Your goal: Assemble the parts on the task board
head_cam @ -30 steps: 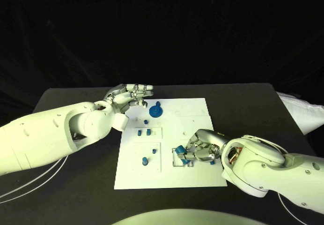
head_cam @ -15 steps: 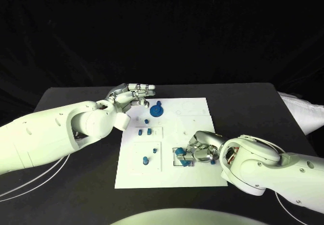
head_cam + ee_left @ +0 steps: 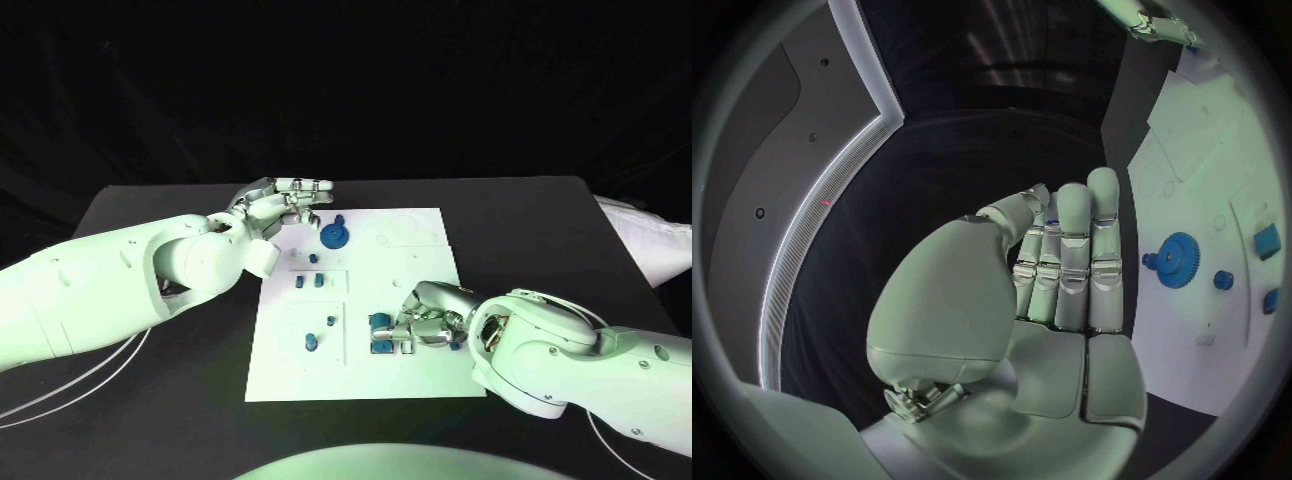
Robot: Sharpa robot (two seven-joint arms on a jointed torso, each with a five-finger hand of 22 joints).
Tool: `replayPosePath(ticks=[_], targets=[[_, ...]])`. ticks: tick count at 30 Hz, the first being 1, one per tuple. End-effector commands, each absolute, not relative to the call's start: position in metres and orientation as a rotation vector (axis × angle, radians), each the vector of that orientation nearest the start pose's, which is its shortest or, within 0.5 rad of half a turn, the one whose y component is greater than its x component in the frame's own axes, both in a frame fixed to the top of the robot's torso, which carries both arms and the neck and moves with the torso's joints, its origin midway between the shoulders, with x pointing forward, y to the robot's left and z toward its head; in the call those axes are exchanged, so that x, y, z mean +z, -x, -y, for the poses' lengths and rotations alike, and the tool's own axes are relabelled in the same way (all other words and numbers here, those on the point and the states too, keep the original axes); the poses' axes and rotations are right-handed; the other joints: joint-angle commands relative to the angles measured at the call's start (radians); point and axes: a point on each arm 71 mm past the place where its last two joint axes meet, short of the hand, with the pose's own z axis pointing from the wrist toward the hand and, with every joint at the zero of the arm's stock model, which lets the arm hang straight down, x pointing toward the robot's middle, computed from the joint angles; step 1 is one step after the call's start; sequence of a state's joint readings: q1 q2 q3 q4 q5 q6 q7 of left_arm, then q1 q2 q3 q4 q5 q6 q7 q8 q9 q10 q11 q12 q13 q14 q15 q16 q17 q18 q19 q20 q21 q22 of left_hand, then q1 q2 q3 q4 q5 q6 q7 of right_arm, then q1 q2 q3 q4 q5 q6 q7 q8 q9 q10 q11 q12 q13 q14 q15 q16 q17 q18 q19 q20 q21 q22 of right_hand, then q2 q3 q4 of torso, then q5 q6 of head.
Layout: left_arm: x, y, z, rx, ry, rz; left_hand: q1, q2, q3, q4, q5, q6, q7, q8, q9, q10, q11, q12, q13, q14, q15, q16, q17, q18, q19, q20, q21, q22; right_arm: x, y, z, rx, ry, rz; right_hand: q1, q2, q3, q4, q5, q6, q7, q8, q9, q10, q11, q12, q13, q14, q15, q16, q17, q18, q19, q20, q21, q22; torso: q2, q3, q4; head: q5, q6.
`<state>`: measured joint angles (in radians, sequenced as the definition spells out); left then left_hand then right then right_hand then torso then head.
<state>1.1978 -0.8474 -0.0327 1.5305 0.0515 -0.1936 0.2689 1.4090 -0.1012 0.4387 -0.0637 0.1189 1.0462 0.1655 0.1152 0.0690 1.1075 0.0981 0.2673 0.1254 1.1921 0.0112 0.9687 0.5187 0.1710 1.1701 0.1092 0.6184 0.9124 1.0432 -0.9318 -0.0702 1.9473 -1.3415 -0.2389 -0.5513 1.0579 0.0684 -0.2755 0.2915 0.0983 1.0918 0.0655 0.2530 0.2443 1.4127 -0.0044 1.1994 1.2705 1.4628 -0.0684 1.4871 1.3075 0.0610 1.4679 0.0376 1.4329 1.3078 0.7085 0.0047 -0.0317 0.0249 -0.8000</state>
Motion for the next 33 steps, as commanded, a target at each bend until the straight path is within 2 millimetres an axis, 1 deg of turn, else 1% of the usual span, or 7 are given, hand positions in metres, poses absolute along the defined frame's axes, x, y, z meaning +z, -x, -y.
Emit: replayPosePath(ticks=[1,3,5,9,13,21,33], targets=[[-0.183,-0.485,-0.199,-1.637,1.2,-1.579,-0.01,0.001,-0.002,0.003,0.005,-0.005,0.003,0.006,-0.001,-0.008,-0.002,0.005,0.001,-0.007,0.0,0.004,-0.002,0.01,-0.006,0.0,-0.004,0.0,-0.236,-0.36,0.148,0.634,-0.037,-2.104,0.028,-0.001,-0.001,-0.016,0.016,-0.002,0.005,-0.005,0.005,-0.006,-0.002,-0.006,0.0,0.078,-0.007,0.002,0.094,-0.006,0.009,-0.008,-0.001,0.004,-0.001,0.0003,0.0005,-0.002,0.0],[-0.183,-0.485,-0.199,-1.637,1.2,-1.579,-0.01,0.001,-0.002,0.003,0.005,-0.005,0.003,0.006,-0.001,-0.008,-0.002,0.005,0.001,-0.007,0.0,0.004,-0.002,0.01,-0.006,0.0,-0.004,0.0,-0.236,-0.36,0.148,0.633,-0.032,-2.104,0.064,0.0,0.005,-0.033,0.027,-0.002,0.005,-0.006,0.008,-0.006,-0.002,-0.007,0.0,0.079,-0.007,0.003,0.095,-0.007,0.009,-0.008,-0.001,0.005,-0.001,0.0004,0.0019,-0.004,0.0],[-0.183,-0.485,-0.199,-1.637,1.2,-1.579,-0.01,0.001,-0.002,0.003,0.005,-0.005,0.003,0.006,-0.001,-0.008,-0.002,0.005,0.001,-0.007,0.0,0.004,-0.002,0.01,-0.006,0.0,-0.004,0.0,-0.236,-0.36,0.147,0.631,-0.02,-2.101,0.158,-0.002,0.03,-0.092,0.062,-0.003,0.005,-0.006,0.012,-0.005,-0.003,-0.01,0.001,0.079,-0.009,0.003,0.095,-0.006,0.009,-0.009,-0.001,0.005,-0.001,0.0003,0.0027,-0.003,0.0],[-0.183,-0.485,-0.199,-1.637,1.2,-1.579,-0.01,0.001,-0.002,0.003,0.005,-0.005,0.003,0.006,-0.001,-0.008,-0.002,0.005,0.001,-0.007,0.0,0.004,-0.002,0.01,-0.006,0.0,-0.004,0.0,-0.236,-0.36,0.146,0.622,0.006,-2.09,0.27,0.005,0.072,-0.169,0.005,-0.002,0.004,-0.005,0.017,-0.007,-0.005,-0.018,-0.002,0.079,-0.01,0.005,0.099,-0.007,0.01,-0.01,0.001,0.009,-0.001,0.0001,0.003,-0.003,-0.001],[-0.183,-0.485,-0.199,-1.638,1.2,-1.579,-0.01,0.001,-0.002,0.003,0.005,-0.005,0.003,0.006,-0.001,-0.008,-0.002,0.005,0.001,-0.007,0.0,0.004,-0.002,0.01,-0.006,0.0,-0.004,0.0,-0.237,-0.362,0.144,0.608,0.02,-2.076,0.309,0.013,0.092,-0.201,-0.012,0.001,0.003,-0.006,0.019,-0.006,-0.006,-0.021,-0.003,0.08,-0.011,0.007,0.104,-0.008,0.012,-0.011,0.003,0.013,0.0,0.0002,0.0018,-0.002,-0.001],[-0.184,-0.485,-0.2,-1.636,1.201,-1.58,-0.011,0.001,-0.002,0.003,0.006,-0.005,0.003,0.006,-0.001,-0.01,-0.002,0.006,0.001,-0.008,0.0,0.004,-0.002,0.01,-0.007,0.0,-0.005,0.0,-0.236,-0.362,0.147,0.605,0.007,-2.055,0.283,0.022,0.091,-0.192,-0.001,0.002,0.005,-0.008,0.021,-0.004,-0.004,-0.025,-0.004,0.08,-0.009,0.007,0.105,-0.008,0.012,-0.01,0.003,0.014,0.0,-0.0002,0.0008,-0.002,-0.001],[-0.184,-0.485,-0.202,-1.632,1.203,-1.58,-0.01,0.002,-0.002,0.002,0.006,-0.005,0.003,0.006,-0.001,-0.01,-0.002,0.007,0.001,-0.008,0.0,0.005,-0.002,0.011,-0.007,0.0,-0.005,0.0,-0.219,-0.356,0.185,0.648,-0.16,-1.998,0.244,0.019,0.077,-0.169,0.116,-0.061,0.032,-0.063,0.0,-0.036,0.018,-0.089,-0.042,0.084,0.009,0.02,0.133,-0.007,0.008,0.004,-0.001,0.008,-0.001,-0.0001,-0.0024,-0.008,0.001]])
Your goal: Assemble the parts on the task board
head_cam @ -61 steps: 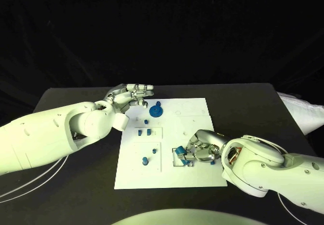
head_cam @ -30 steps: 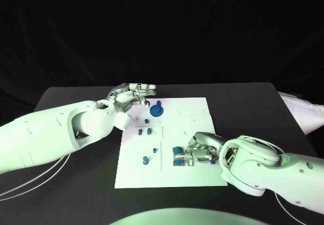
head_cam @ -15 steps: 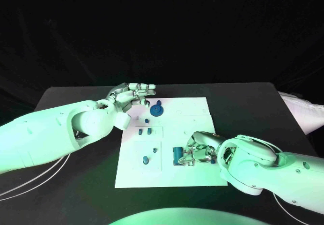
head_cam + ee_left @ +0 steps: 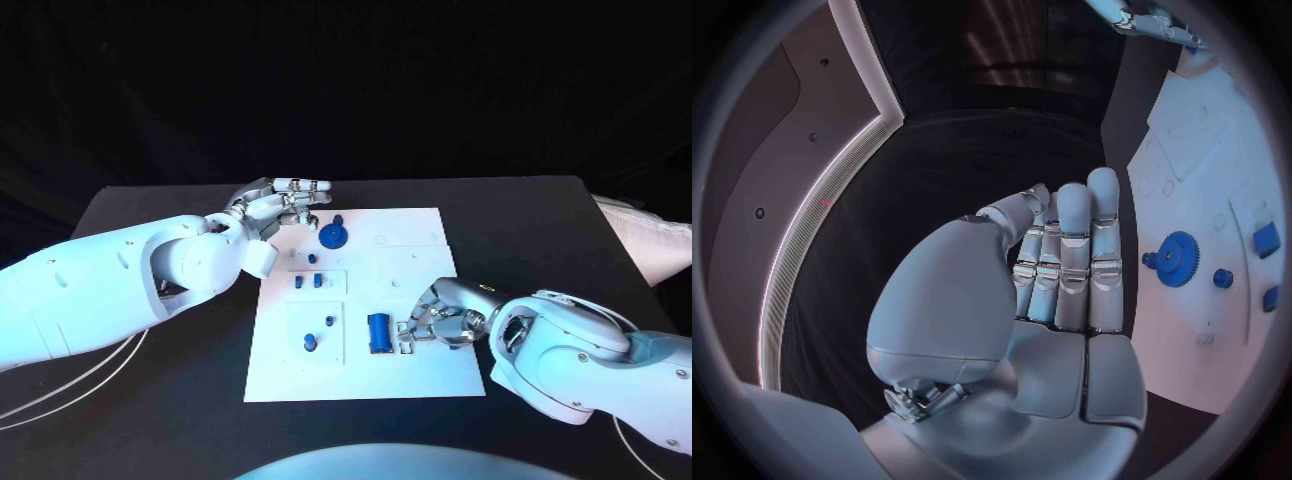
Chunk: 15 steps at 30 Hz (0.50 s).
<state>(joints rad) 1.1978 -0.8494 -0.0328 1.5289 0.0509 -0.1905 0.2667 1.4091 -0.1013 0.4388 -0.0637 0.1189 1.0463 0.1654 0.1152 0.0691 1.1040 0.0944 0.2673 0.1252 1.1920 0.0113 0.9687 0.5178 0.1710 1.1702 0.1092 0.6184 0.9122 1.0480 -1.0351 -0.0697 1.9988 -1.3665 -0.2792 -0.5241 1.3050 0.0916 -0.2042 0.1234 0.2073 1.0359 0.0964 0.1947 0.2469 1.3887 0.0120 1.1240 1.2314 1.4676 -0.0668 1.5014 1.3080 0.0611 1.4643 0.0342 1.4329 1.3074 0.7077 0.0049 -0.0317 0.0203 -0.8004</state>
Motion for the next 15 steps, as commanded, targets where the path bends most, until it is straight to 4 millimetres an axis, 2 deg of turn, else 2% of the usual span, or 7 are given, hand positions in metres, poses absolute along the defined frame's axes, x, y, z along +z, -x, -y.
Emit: replayPosePath(ticks=[1,2,4,6,8,12,15], targets=[[-0.184,-0.486,-0.202,-1.632,1.203,-1.58,-0.01,0.002,-0.002,0.002,0.006,-0.005,0.003,0.006,-0.001,-0.007,0.001,0.007,0.002,-0.008,0.0,0.005,-0.001,0.011,-0.007,0.0,-0.005,0.0,-0.217,-0.357,0.19,0.633,-0.162,-1.994,0.0,-0.003,0.007,-0.003,0.008,-0.005,0.002,-0.006,-0.003,-0.014,0.002,-0.016,-0.005,0.079,0.008,0.006,0.133,-0.007,0.012,0.008,-0.002,0.008,0.0,-0.0005,-0.002,-0.006,0.002],[-0.184,-0.486,-0.202,-1.631,1.203,-1.58,-0.01,0.002,-0.002,0.002,0.006,-0.005,0.003,0.006,-0.001,-0.007,0.001,0.007,0.002,-0.008,0.0,0.005,-0.001,0.011,-0.007,0.0,-0.005,0.0,-0.216,-0.357,0.196,0.614,-0.159,-1.992,0.003,-0.003,0.008,-0.005,0.009,-0.004,0.002,-0.007,-0.004,-0.016,0.003,-0.02,-0.007,0.079,0.009,0.006,0.132,-0.007,0.011,0.009,-0.002,0.008,0.0,-0.0004,-0.0025,-0.008,0.002],[-0.184,-0.486,-0.202,-1.632,1.203,-1.58,-0.01,0.002,-0.002,0.002,0.006,-0.005,0.003,0.006,-0.001,-0.007,0.001,0.007,0.002,-0.008,0.0,0.005,-0.001,0.011,-0.007,0.0,-0.005,0.0,-0.215,-0.358,0.206,0.571,-0.145,-1.985,0.019,0.0,0.014,-0.015,0.043,-0.005,0.004,-0.014,-0.009,-0.034,0.004,-0.058,-0.033,0.077,0.01,0.003,0.127,-0.006,0.008,0.011,-0.006,0.002,0.001,0.0002,-0.0024,-0.013,0.002],[-0.184,-0.486,-0.202,-1.633,1.202,-1.581,-0.01,0.002,-0.002,0.002,0.006,-0.005,0.003,0.006,-0.001,-0.007,0.001,0.007,0.002,-0.008,0.0,0.005,-0.001,0.011,-0.007,0.0,-0.005,0.0,-0.214,-0.359,0.216,0.529,-0.127,-1.981,0.026,0.0,0.017,-0.02,0.058,-0.002,0.004,-0.016,-0.011,-0.045,0.004,-0.083,-0.05,0.075,0.011,-0.002,0.119,-0.005,0.005,0.013,-0.009,-0.004,0.001,0.0012,-0.0037,-0.014,0.004],[-0.184,-0.486,-0.202,-1.633,1.202,-1.583,-0.01,0.002,-0.002,0.002,0.006,-0.005,0.003,0.006,-0.001,-0.007,0.001,0.007,0.002,-0.008,0.0,0.005,-0.001,0.011,-0.007,0.0,-0.005,0.0,-0.214,-0.36,0.224,0.494,-0.11,-1.977,0.028,0.0,0.018,-0.021,0.06,0.001,0.004,-0.017,-0.011,-0.05,0.004,-0.096,-0.059,0.074,0.011,-0.005,0.112,-0.003,0.003,0.013,-0.012,-0.009,0.001,0.001,-0.0019,-0.017,0.002],[-0.184,-0.486,-0.201,-1.634,1.201,-1.585,-0.01,0.002,-0.002,0.002,0.006,-0.005,0.003,0.006,-0.001,-0.007,0.001,0.007,0.002,-0.008,0.0,0.005,-0.001,0.011,-0.007,0.0,-0.005,0.0,-0.217,-0.361,0.232,0.454,-0.089,-1.974,0.021,-0.003,0.013,-0.018,0.055,0.013,0.002,-0.015,-0.011,-0.051,0.003,-0.104,-0.065,0.073,0.011,-0.008,0.11,-0.003,0.002,0.014,-0.014,-0.011,0.001,0.0003,-0.0026,-0.026,0.005],[-0.184,-0.486,-0.201,-1.636,1.198,-1.588,-0.01,0.002,-0.002,0.002,0.006,-0.005,0.003,0.006,-0.001,-0.007,0.001,0.007,0.002,-0.008,0.0,0.005,-0.001,0.011,-0.007,0.0,-0.005,0.0,-0.222,-0.36,0.233,0.428,-0.062,-1.983,0.006,-0.005,0.006,-0.008,0.048,0.032,-0.004,-0.009,-0.006,-0.047,-0.001,-0.107,-0.067,0.072,0.008,-0.009,0.109,-0.003,0.001,0.013,-0.015,-0.012,0.001,0.0019,-0.0015,-0.026,0.005]])
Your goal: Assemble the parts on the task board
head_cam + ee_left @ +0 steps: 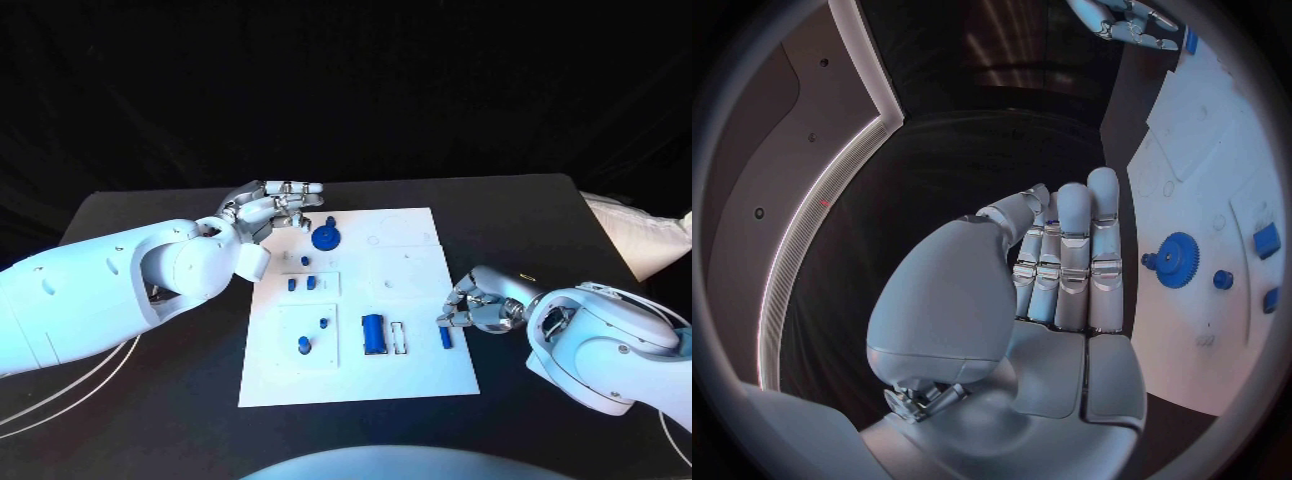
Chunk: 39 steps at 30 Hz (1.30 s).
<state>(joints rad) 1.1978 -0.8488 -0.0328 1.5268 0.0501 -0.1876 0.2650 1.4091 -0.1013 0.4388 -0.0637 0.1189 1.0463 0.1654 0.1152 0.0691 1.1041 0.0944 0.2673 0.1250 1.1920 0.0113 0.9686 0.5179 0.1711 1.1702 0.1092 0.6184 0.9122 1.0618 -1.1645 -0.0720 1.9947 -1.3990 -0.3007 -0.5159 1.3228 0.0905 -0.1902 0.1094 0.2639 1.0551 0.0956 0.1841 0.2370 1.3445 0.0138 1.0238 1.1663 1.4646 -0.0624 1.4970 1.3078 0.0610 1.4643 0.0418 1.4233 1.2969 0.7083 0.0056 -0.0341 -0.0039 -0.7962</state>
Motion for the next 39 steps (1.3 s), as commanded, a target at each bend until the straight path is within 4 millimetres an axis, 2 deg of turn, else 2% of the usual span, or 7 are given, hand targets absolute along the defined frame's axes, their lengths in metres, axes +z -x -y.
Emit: replayPosePath(ticks=[1,7,26,30,32,35,39], targets=[[-0.184,-0.486,-0.201,-1.637,1.198,-1.589,-0.01,0.002,-0.002,0.002,0.006,-0.005,0.003,0.006,-0.001,-0.007,0.002,0.007,0.002,-0.008,0.0,0.005,-0.001,0.011,-0.007,0.0,-0.005,0.0,-0.223,-0.36,0.233,0.413,-0.051,-1.991,-0.017,-0.006,-0.011,0.01,-0.011,0.017,-0.004,0.003,0.005,-0.002,-0.003,-0.009,-0.003,0.075,0.003,-0.005,0.108,-0.002,0.001,0.004,-0.006,-0.002,0.001,0.0016,0.0012,-0.002,0.0],[-0.184,-0.486,-0.201,-1.637,1.192,-1.592,-0.01,0.002,-0.002,0.002,0.006,-0.005,0.003,0.006,-0.001,-0.007,0.002,0.007,0.002,-0.008,0.0,0.005,-0.001,0.011,-0.007,0.0,-0.005,0.0,-0.228,-0.359,0.235,0.344,0.004,-2.019,-0.057,-0.02,-0.038,0.039,-0.023,0.031,-0.01,0.006,0.016,-0.004,-0.007,-0.029,-0.017,0.073,0.0,-0.012,0.098,-0.001,-0.003,0.001,-0.012,-0.009,-0.002,-0.0015,0.0038,-0.008,-0.002],[-0.184,-0.485,-0.201,-1.642,1.187,-1.598,-0.01,0.002,-0.002,0.002,0.006,-0.005,0.003,0.006,-0.001,-0.007,0.002,0.007,0.002,-0.008,0.0,0.005,-0.001,0.011,-0.007,0.0,-0.005,0.0,-0.238,-0.36,0.227,0.289,0.103,-2.051,-0.066,-0.024,-0.052,0.052,-0.023,0.041,-0.016,0.012,0.029,-0.005,-0.012,-0.055,-0.037,0.074,-0.005,-0.012,0.101,-0.002,0.001,-0.002,-0.009,-0.003,-0.003,-0.0022,0.0083,-0.012,-0.005],[-0.184,-0.485,-0.201,-1.642,1.187,-1.598,-0.01,0.002,-0.002,0.002,0.006,-0.005,0.003,0.006,-0.001,-0.007,0.002,0.007,0.002,-0.008,0.0,0.005,-0.001,0.011,-0.007,0.0,-0.005,0.0,-0.244,-0.358,0.221,0.295,0.122,-2.057,-0.023,-0.016,-0.04,0.03,-0.022,0.042,-0.019,0.011,0.038,-0.001,-0.016,-0.058,-0.04,0.075,-0.009,-0.011,0.103,-0.003,0.002,-0.006,-0.008,0.0,-0.004,-0.0024,0.0076,-0.01,-0.005],[-0.184,-0.485,-0.201,-1.643,1.186,-1.598,-0.01,0.002,-0.002,0.002,0.006,-0.005,0.003,0.006,-0.001,-0.007,0.002,0.007,0.002,-0.008,0.0,0.005,-0.001,0.011,-0.007,0.0,-0.005,0.0,-0.246,-0.357,0.218,0.288,0.152,-2.056,0.041,-0.001,-0.01,-0.008,-0.071,0.042,-0.021,0.01,0.044,-0.002,-0.02,-0.063,-0.044,0.075,-0.013,-0.011,0.106,-0.003,0.002,-0.01,-0.008,0.001,-0.003,-0.0016,0.0087,-0.01,-0.004],[-0.184,-0.485,-0.2,-1.644,1.186,-1.598,-0.01,0.002,-0.002,0.002,0.006,-0.005,0.003,0.006,-0.001,-0.007,0.002,0.007,0.002,-0.008,0.0,0.005,-0.001,0.011,-0.007,0.0,-0.005,0.0,-0.249,-0.357,0.215,0.274,0.193,-2.064,0.083,0.006,0.015,-0.036,-0.125,0.04,-0.023,0.008,0.048,-0.004,-0.022,-0.071,-0.049,0.076,-0.014,-0.01,0.109,-0.004,0.003,-0.013,-0.007,0.003,-0.004,-0.0021,0.0094,-0.01,-0.005],[-0.184,-0.485,-0.2,-1.646,1.184,-1.598,-0.01,0.002,-0.002,0.002,0.006,-0.005,0.003,0.006,-0.001,-0.007,0.002,0.007,0.002,-0.008,0.0,0.005,-0.001,0.011,-0.007,0.0,-0.005,0.0,-0.254,-0.358,0.212,0.239,0.27,-2.076,0.105,-0.003,0.031,-0.058,-0.147,0.04,-0.021,0.002,0.051,-0.006,-0.021,-0.084,-0.058,0.077,-0.013,-0.007,0.114,-0.005,0.005,-0.012,-0.004,0.009,-0.004,-0.0029,0.0096,-0.011,-0.005]])
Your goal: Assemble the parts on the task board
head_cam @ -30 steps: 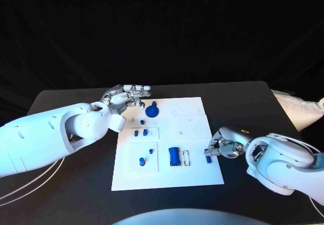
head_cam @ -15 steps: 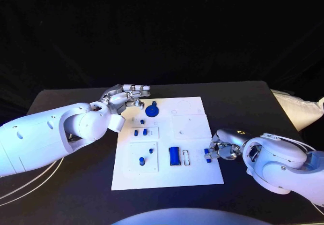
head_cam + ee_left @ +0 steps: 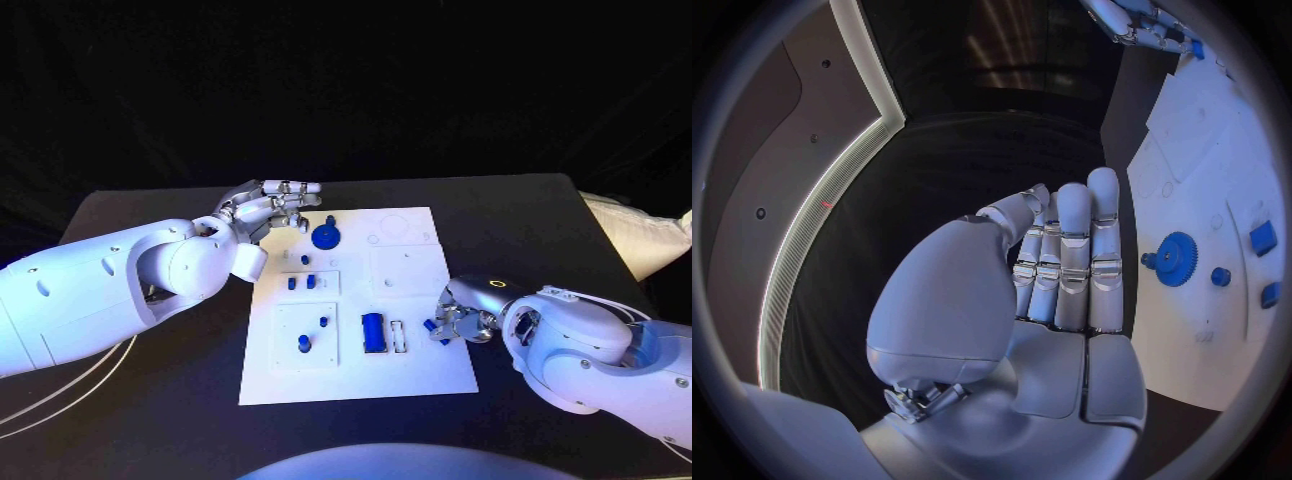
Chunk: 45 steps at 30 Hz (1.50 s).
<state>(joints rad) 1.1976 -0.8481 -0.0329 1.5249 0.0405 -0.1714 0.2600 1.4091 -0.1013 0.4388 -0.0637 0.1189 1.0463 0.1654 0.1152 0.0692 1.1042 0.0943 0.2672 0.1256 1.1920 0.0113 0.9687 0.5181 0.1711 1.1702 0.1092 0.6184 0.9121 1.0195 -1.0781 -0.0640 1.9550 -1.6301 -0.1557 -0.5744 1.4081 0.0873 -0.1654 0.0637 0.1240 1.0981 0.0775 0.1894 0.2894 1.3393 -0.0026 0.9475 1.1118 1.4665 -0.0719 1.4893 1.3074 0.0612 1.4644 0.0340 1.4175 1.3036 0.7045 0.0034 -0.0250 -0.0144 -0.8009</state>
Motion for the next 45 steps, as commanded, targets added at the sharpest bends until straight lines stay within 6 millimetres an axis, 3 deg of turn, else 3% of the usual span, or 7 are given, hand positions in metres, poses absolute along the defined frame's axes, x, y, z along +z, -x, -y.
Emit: replayPosePath(ticks=[1,12,26,33,38,41,45], targets=[[-0.184,-0.485,-0.2,-1.646,1.183,-1.599,-0.01,0.002,-0.002,0.002,0.006,-0.005,0.003,0.006,-0.001,-0.007,0.002,0.007,0.001,-0.008,0.0,0.005,-0.001,0.011,-0.007,0.0,-0.005,0.0,-0.255,-0.358,0.211,0.231,0.29,-2.075,0.023,-0.002,0.009,-0.016,-0.011,-0.002,-0.002,-0.004,-0.001,-0.001,-0.004,-0.01,-0.005,0.075,-0.003,0.001,0.115,-0.005,0.005,-0.004,0.002,0.003,-0.001,-0.0008,0.0008,0.0,0.0],[-0.184,-0.485,-0.2,-1.645,1.183,-1.6,-0.01,0.002,-0.002,0.002,0.006,-0.005,0.003,0.006,-0.001,-0.007,0.002,0.007,0.001,-0.008,0.0,0.005,-0.001,0.011,-0.007,0.0,-0.005,0.0,-0.261,-0.357,0.199,0.174,0.456,-2.049,0.043,-0.014,0.027,-0.043,-0.018,0.001,0.001,-0.013,0.0,0.001,-0.002,-0.007,-0.001,0.077,-0.001,0.007,0.129,-0.008,0.009,-0.002,0.007,0.014,0.0,-0.0007,0.0029,0.001,-0.001],[-0.184,-0.485,-0.199,-1.648,1.182,-1.603,-0.01,0.003,-0.002,0.001,0.006,-0.006,0.002,0.007,-0.001,-0.01,0.001,0.011,0.002,-0.01,0.0,0.006,-0.002,0.011,-0.007,0.0,-0.007,0.0,-0.266,-0.362,0.198,0.178,0.431,-2.042,0.015,-0.017,0.078,-0.046,0.137,0.011,-0.001,-0.038,-0.005,0.002,-0.003,-0.013,0.0,0.078,-0.002,0.008,0.135,-0.008,0.01,-0.002,0.009,0.019,-0.001,-0.0006,0.005,-0.001,-0.001],[-0.184,-0.485,-0.199,-1.646,1.182,-1.603,-0.01,0.003,-0.002,0.001,0.006,-0.006,0.002,0.007,-0.001,-0.01,0.001,0.011,0.002,-0.01,0.0,0.006,-0.002,0.011,-0.007,0.0,-0.007,0.0,-0.26,-0.362,0.197,0.272,0.273,-1.983,0.02,-0.006,0.155,-0.056,0.202,0.019,-0.004,-0.047,-0.005,0.01,-0.007,0.005,0.016,0.078,-0.005,0.008,0.136,-0.009,0.013,-0.006,0.012,0.024,-0.002,0.0003,0.0046,0.0,-0.001],[-0.184,-0.485,-0.199,-1.645,1.182,-1.606,-0.009,0.004,-0.001,0.0,0.007,-0.006,0.002,0.008,-0.001,-0.011,0.001,0.012,0.002,-0.01,0.0,0.006,-0.003,0.011,-0.007,0.001,-0.007,0.0,-0.253,-0.36,0.202,0.405,0.031,-1.997,-0.039,-0.016,0.209,-0.022,0.237,0.001,0.004,-0.069,-0.012,0.008,0.0,-0.003,0.012,0.077,0.0,0.004,0.131,-0.007,0.008,-0.002,0.004,0.011,-0.002,-0.0007,0.0061,-0.002,0.0],[-0.185,-0.485,-0.198,-1.644,1.181,-1.607,-0.007,0.005,0.001,-0.002,0.007,-0.007,0.002,0.008,-0.001,-0.012,0.001,0.014,0.002,-0.011,-0.001,0.007,-0.003,0.012,-0.007,0.0,-0.008,0.0,-0.248,-0.359,0.204,0.484,-0.121,-2.019,-0.085,-0.059,0.293,-0.003,0.245,0.011,0.001,-0.083,-0.015,0.013,0.001,0.008,0.023,0.079,0.0,0.006,0.137,-0.006,0.009,0.0,0.004,0.012,-0.002,-0.0012,0.0047,-0.002,0.0],[-0.185,-0.485,-0.198,-1.645,1.181,-1.609,-0.007,0.005,0.001,-0.002,0.007,-0.007,0.002,0.008,-0.001,-0.012,0.001,0.014,0.002,-0.011,-0.001,0.007,-0.003,0.012,-0.007,0.0,-0.008,0.0,-0.246,-0.357,0.204,0.535,-0.24,-2.042,-0.114,-0.09,0.358,0.007,0.251,0.019,0.002,-0.089,-0.015,0.018,-0.002,0.019,0.033,0.08,0.002,0.008,0.141,-0.007,0.011,0.0,0.006,0.015,-0.001,-0.0013,0.0053,-0.003,0.0]])
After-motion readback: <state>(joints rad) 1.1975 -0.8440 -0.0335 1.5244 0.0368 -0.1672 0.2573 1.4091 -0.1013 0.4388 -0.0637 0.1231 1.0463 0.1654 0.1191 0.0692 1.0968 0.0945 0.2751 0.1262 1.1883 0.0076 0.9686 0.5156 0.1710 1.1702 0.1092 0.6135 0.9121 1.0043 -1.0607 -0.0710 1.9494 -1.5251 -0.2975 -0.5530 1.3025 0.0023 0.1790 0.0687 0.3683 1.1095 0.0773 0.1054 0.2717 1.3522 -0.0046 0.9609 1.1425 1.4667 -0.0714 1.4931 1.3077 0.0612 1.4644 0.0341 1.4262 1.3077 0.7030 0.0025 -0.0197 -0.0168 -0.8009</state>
